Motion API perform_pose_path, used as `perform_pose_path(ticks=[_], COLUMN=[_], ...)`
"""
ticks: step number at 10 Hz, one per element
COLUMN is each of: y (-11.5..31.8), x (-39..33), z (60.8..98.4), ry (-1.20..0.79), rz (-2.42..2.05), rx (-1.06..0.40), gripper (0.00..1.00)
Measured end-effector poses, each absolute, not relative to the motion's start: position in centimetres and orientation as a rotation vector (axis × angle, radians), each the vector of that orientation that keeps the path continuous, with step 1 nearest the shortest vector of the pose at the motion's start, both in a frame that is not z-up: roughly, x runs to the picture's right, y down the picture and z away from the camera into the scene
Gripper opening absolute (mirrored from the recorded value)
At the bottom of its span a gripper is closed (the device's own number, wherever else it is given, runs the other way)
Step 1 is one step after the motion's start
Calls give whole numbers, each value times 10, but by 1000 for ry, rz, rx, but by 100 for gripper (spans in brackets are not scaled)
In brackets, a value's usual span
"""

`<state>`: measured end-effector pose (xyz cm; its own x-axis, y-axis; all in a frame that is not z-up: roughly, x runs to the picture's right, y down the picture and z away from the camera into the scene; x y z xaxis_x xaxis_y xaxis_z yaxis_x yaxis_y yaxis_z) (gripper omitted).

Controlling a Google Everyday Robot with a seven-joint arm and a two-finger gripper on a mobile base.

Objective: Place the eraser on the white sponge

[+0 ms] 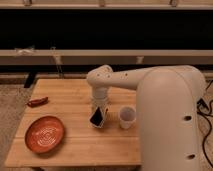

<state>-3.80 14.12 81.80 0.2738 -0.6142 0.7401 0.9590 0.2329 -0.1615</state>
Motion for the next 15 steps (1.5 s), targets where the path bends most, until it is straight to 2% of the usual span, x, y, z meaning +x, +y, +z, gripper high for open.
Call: perform_pose_path(ticks=[1, 7, 12, 15], y=[143, 144, 106, 106], x=[-39, -38, -19, -20], z=[818, 820, 821, 821], ry=[-609, -597, -618, -623], rz=[-1179, -1185, -1105, -1106], rx=[-687, -708, -660, -658], gripper=[80, 80, 80, 80])
